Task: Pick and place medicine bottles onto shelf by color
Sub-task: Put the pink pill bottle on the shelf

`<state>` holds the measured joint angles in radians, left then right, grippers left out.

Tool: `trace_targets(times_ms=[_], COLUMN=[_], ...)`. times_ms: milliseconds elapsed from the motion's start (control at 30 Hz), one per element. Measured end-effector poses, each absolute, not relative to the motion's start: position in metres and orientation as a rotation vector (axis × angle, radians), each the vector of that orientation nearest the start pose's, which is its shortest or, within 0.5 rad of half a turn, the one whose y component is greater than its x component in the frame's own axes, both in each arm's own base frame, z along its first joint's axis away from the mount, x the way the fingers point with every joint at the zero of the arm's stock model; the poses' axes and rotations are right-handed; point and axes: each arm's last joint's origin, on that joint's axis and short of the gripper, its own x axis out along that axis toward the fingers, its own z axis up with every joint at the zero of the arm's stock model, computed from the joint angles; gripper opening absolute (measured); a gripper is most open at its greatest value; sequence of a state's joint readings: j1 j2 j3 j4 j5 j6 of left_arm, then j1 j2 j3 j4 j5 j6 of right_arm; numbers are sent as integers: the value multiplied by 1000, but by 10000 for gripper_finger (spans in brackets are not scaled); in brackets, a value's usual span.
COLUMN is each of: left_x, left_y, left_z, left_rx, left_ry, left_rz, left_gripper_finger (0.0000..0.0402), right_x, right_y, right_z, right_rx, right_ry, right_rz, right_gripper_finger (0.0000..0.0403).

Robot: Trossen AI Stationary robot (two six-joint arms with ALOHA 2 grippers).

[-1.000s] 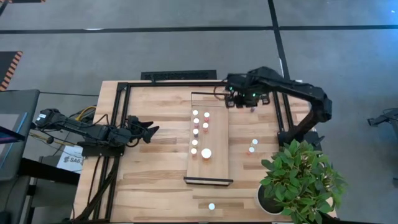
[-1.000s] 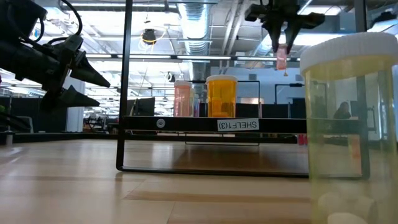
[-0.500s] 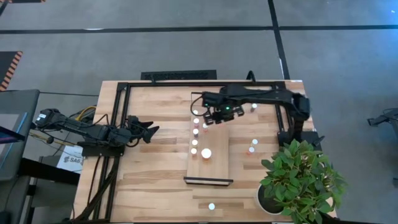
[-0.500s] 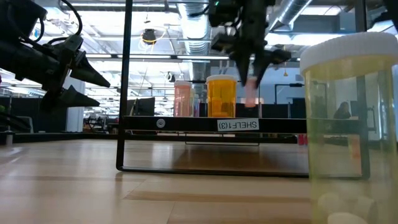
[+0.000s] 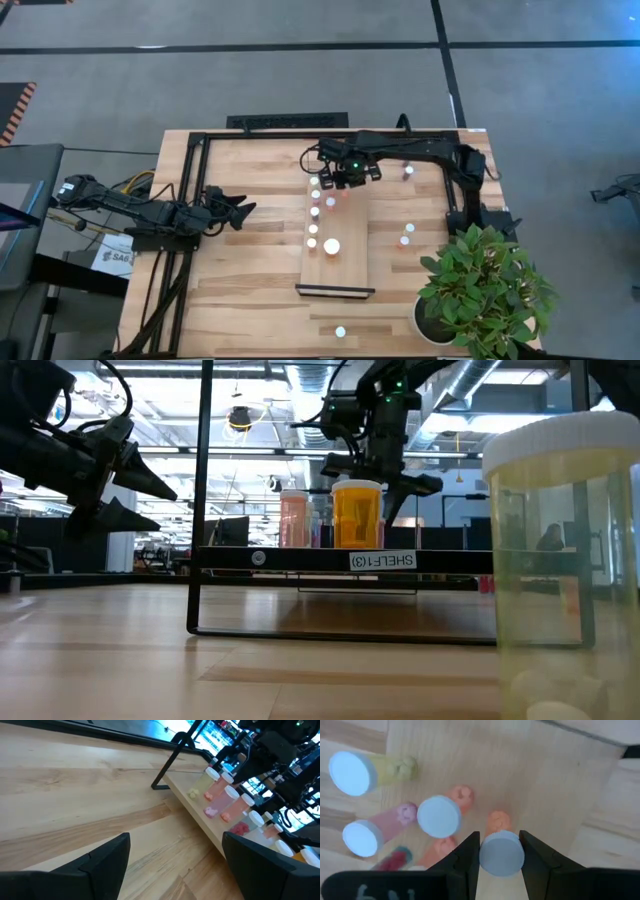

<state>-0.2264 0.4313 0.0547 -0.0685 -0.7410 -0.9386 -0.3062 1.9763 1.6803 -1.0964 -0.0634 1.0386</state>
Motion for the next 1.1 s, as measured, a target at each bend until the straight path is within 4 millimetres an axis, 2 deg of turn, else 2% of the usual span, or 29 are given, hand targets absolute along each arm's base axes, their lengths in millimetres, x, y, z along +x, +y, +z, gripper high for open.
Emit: trace_targets(times_ms=[233,567,933,1100], left_x=[112,112,112,112], left_y=[-6,-6,-6,-6], left_z=[141,141,141,141], left_rx=[-697,-697,-696,-696], left_ry=[130,131,131,130], left_rz=[642,642,642,643], left_gripper_finger=[303,303,303,303], right_x=[378,373,369,371], right_y=[-126,-132,-133,-127], right_z=[229,228,230,230], right_rx=[1129,1137,1148,1157], right_ry=[1153,1166,1183,1186], right_rz=[-934,-970,-1015,-1023], right_gripper_finger=[131,142,144,145])
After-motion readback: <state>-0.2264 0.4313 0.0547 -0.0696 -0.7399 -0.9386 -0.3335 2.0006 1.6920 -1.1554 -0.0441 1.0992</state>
